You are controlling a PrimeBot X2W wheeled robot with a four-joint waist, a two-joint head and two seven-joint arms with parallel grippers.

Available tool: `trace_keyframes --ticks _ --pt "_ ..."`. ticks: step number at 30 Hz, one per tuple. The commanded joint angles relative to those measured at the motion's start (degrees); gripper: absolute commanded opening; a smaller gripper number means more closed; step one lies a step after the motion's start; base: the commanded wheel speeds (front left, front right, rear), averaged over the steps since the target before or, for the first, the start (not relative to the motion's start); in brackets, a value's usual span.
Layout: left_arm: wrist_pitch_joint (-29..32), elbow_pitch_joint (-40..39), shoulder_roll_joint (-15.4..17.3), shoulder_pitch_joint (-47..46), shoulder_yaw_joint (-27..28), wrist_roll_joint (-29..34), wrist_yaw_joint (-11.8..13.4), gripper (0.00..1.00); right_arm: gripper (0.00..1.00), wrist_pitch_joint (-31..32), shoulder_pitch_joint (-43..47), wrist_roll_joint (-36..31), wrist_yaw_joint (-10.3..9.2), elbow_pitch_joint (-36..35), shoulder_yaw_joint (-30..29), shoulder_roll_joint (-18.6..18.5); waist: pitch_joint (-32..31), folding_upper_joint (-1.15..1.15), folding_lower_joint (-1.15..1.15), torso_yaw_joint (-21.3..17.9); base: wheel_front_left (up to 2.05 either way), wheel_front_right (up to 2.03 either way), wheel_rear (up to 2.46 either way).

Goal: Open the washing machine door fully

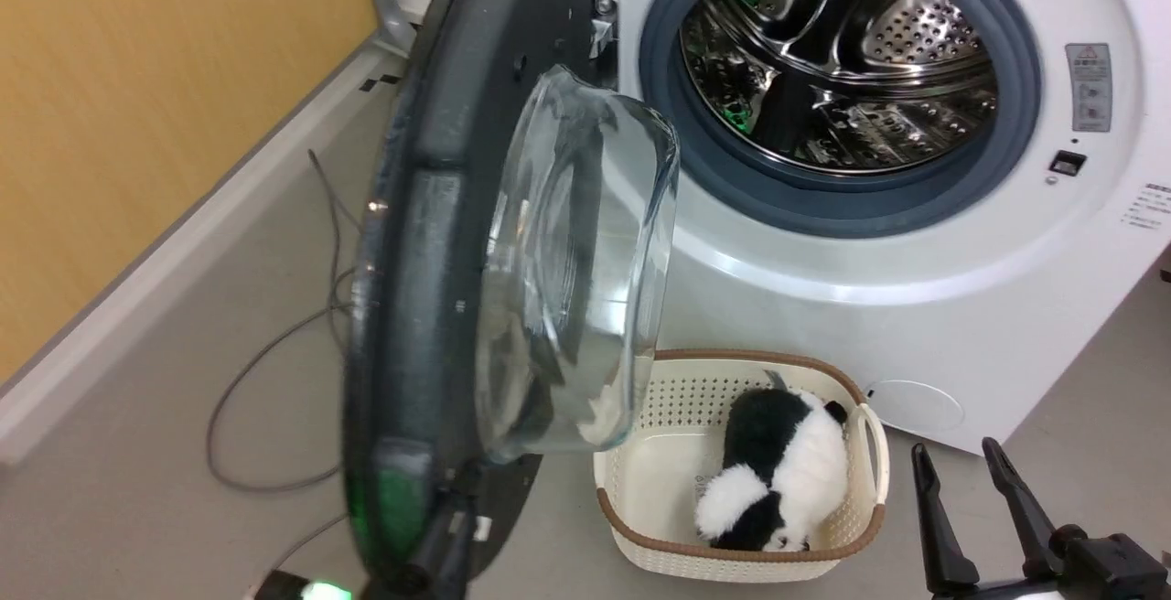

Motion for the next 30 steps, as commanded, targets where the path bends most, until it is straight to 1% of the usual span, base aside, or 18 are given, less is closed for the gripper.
trace_keyframes --ticks 1,7,13,17,28,30 --pt "-0.1 0.0 0.7 0.6 1.2 -0.7 0.7 0.00 1.00 -0.2 0.1 0.1 0.03 0.2 0.0 0.2 0.1 0.00 0.00 0.4 0.00 0.00 0.00" --pt "-0.1 3.1 3.0 -0.4 7.6 -3.8 2.1 0.00 1.00 -0.2 -0.3 0.1 0.03 0.5 0.6 0.2 0.1 0.00 0.00 0.2 0.00 0.00 0.00" --pt "-0.1 7.2 4.8 -2.6 14.8 -7.1 3.2 0.00 1.00 -0.2 -0.2 0.1 0.03 0.6 0.6 0.2 0.3 0.00 0.00 -1.6 0.00 0.00 0.00" --pt "-0.1 9.0 5.1 -3.8 19.1 -8.9 4.1 0.00 1.00 -0.2 -0.2 -0.1 0.03 0.6 0.4 0.2 0.7 0.00 0.00 -2.9 0.00 0.00 0.00" --pt "-0.1 15.5 5.4 -10.3 27.1 -12.9 4.0 0.00 1.00 -0.2 -0.9 -0.7 0.03 0.6 -0.4 0.2 2.5 0.00 0.00 -4.4 0.00 0.00 0.00" --pt "-0.1 16.8 5.6 -11.5 28.3 -13.4 3.7 0.00 1.00 -0.2 -1.2 -0.9 0.03 0.7 -0.4 0.2 2.9 0.00 0.00 -4.7 0.00 0.00 0.00"
